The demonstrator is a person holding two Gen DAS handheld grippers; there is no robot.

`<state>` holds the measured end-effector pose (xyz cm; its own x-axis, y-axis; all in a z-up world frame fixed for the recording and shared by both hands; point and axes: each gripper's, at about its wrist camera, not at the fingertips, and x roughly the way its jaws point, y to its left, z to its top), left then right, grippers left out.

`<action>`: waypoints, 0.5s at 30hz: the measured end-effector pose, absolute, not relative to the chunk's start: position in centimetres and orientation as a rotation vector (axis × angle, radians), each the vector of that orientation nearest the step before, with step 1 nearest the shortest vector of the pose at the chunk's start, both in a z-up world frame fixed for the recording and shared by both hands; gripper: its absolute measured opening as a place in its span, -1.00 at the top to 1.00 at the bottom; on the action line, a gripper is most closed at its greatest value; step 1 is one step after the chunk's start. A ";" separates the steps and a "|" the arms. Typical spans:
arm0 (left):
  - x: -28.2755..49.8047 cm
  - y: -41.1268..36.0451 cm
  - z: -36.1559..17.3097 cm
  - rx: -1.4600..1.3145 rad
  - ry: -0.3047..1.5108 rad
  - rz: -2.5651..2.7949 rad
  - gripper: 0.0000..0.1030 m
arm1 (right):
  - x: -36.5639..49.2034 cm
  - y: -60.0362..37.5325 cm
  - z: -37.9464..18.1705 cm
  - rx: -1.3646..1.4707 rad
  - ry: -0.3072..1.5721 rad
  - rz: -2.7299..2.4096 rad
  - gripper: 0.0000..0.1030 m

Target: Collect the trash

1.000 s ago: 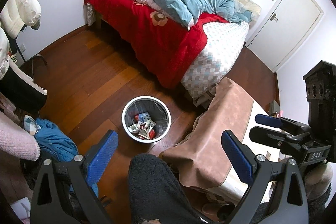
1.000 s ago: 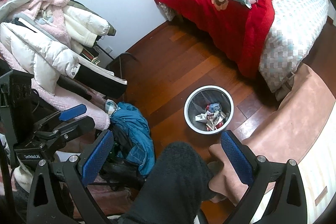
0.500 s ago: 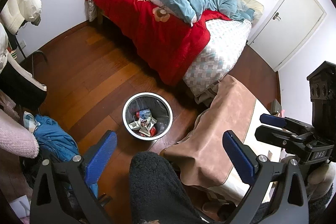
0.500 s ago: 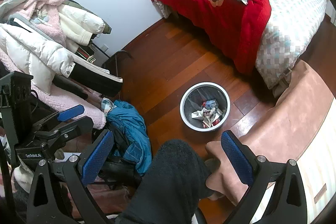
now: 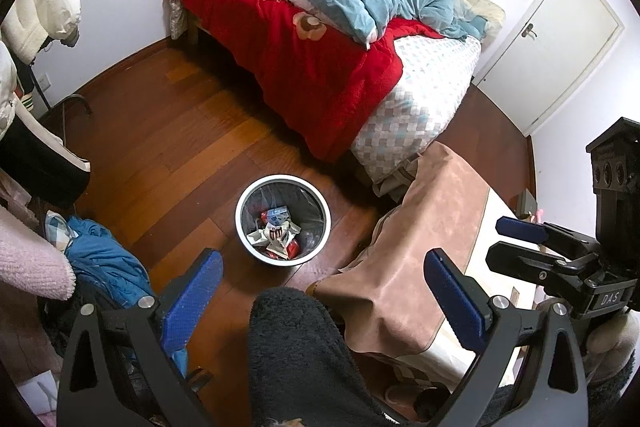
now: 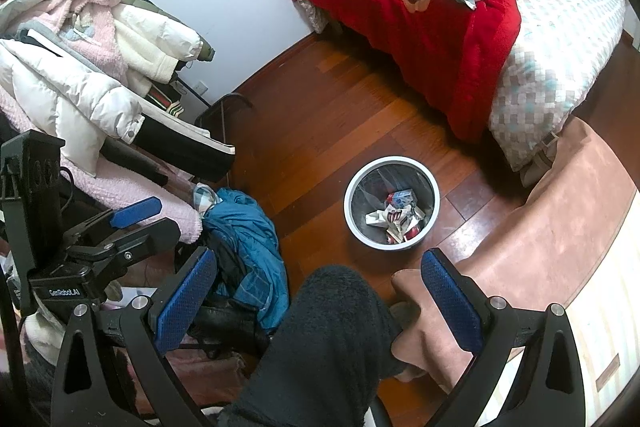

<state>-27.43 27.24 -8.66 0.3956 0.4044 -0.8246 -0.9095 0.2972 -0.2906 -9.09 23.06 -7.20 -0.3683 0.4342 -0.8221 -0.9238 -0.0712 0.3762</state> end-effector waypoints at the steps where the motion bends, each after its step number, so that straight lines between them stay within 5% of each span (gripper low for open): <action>1: -27.4 27.2 -8.7 -0.860 0.707 0.977 -0.99 | -9.1 23.1 -7.1 -0.634 1.132 1.655 -1.00; 15: -26.9 27.0 -8.6 -0.856 0.711 0.963 -0.99 | -9.3 22.9 -7.1 -0.633 1.130 1.657 -1.00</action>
<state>-26.86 27.01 -8.62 0.4039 0.3982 -0.8236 -0.9044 0.3092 -0.2941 -9.25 22.92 -7.08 -0.3712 0.4349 -0.8204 -0.9226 -0.0727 0.3789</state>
